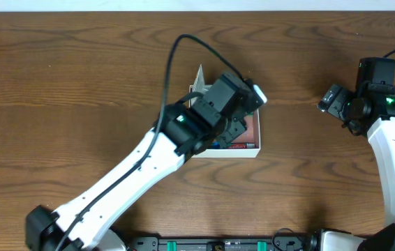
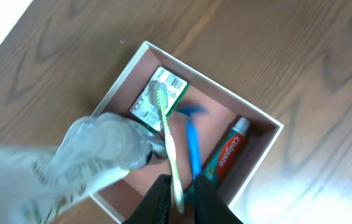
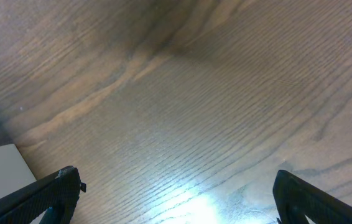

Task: Pack container
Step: 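Carry the razor over the box and lower it inside, then open the left gripper and retract it toward the front left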

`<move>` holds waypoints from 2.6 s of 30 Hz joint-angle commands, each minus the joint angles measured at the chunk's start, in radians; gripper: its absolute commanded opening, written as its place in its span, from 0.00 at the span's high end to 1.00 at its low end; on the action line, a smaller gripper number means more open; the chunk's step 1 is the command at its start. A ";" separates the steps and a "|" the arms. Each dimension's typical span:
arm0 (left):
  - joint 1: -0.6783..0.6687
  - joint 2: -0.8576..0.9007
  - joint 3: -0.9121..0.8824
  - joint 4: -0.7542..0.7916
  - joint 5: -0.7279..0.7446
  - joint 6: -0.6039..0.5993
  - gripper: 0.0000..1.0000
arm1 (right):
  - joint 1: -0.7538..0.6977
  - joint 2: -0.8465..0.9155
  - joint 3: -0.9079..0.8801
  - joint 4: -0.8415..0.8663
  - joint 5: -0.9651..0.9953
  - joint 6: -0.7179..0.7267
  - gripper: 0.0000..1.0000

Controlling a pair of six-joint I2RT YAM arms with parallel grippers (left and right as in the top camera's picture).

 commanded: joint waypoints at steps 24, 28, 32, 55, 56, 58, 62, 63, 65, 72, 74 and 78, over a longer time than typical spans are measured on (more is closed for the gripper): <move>-0.038 -0.221 -0.001 -0.058 -0.127 -0.130 0.85 | -0.005 -0.017 0.013 0.001 0.006 0.006 0.01; -0.038 -0.358 -0.001 -0.088 -0.286 -0.164 0.51 | -0.005 -0.017 0.013 0.001 0.006 0.006 0.01; -0.038 -0.464 -0.001 -0.134 -0.418 -0.164 0.02 | -0.005 -0.017 0.013 0.001 0.006 0.006 0.01; -0.038 -0.690 -0.001 -0.721 -0.446 -0.214 0.02 | -0.005 -0.017 0.013 0.001 0.006 0.006 0.01; -0.038 -0.690 -0.001 -0.725 -0.440 -0.219 0.02 | -0.005 -0.017 0.013 0.001 0.006 0.006 0.01; -0.038 -0.690 -0.002 -0.732 -0.436 -0.251 0.02 | -0.005 -0.017 0.013 0.001 0.006 0.006 0.01; -0.038 -0.690 -0.003 -0.732 -0.418 -0.401 0.02 | -0.005 -0.017 0.013 0.001 0.006 0.006 0.01; -0.038 -0.690 -0.010 -0.727 -0.418 -0.442 0.02 | -0.005 -0.017 0.013 0.001 0.006 0.006 0.01; -0.038 -0.693 -0.034 -0.711 -0.419 -0.507 0.02 | -0.005 -0.017 0.013 0.001 0.006 0.006 0.01; 0.003 -0.811 -0.270 -0.402 -0.420 -0.517 0.02 | -0.005 -0.017 0.013 0.001 0.006 0.006 0.01; 0.045 -0.880 -0.383 -0.256 -0.420 -0.516 0.02 | -0.005 -0.017 0.013 0.001 0.006 0.006 0.01; 0.119 -1.004 -0.575 -0.018 -0.420 -0.517 0.02 | -0.005 -0.017 0.013 0.001 0.006 0.006 0.01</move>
